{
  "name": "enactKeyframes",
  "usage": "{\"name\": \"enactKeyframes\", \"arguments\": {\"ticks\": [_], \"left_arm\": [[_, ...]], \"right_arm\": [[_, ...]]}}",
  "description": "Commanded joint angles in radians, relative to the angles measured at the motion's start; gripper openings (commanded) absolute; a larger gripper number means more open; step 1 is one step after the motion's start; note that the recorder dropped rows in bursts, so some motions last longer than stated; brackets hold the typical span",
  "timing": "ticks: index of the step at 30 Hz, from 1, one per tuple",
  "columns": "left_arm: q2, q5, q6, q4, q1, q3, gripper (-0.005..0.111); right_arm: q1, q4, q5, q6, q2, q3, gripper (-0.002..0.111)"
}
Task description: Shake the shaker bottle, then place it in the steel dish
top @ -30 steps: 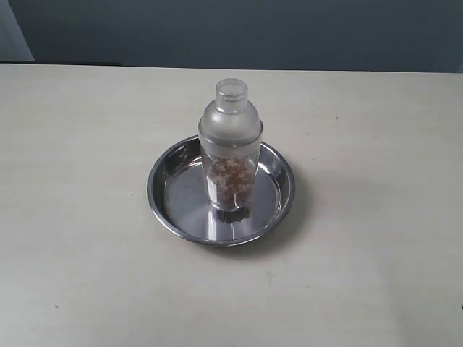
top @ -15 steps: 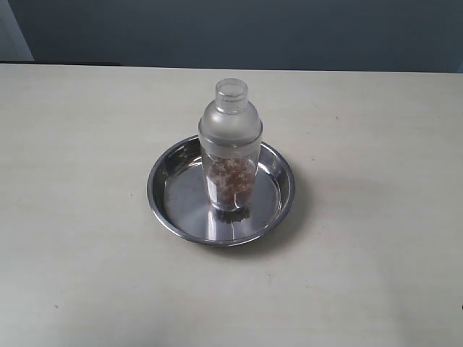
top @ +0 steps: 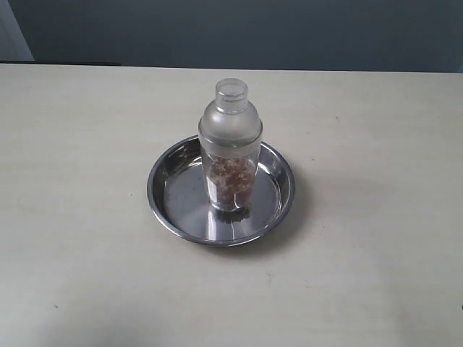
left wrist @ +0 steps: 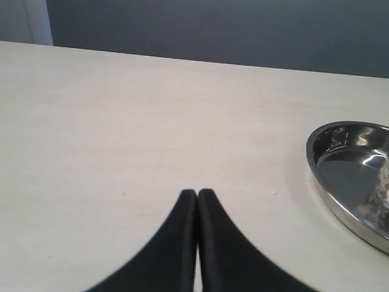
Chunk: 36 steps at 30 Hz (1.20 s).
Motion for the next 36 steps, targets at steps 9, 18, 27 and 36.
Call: {"name": "enactKeyframes", "arguments": {"ticks": [9,18,27,36], "left_arm": [[-0.005,-0.168,-0.003,0.040,-0.002,0.005,0.000],[-0.005,-0.168,-0.003,0.040,-0.023,0.005,0.000],[-0.005,-0.168,-0.003,0.040,-0.023,0.005,0.000],[-0.005,-0.168,-0.003,0.040,-0.023,0.005,0.000]], "right_arm": [[0.000,-0.005,-0.013,0.000,-0.004,0.001,-0.001],[0.000,-0.005,-0.013,0.000,-0.004,0.001,-0.001],[0.000,-0.005,-0.013,0.000,-0.004,0.001,-0.001],[0.000,-0.005,-0.013,0.000,-0.004,0.001,-0.001]]}}
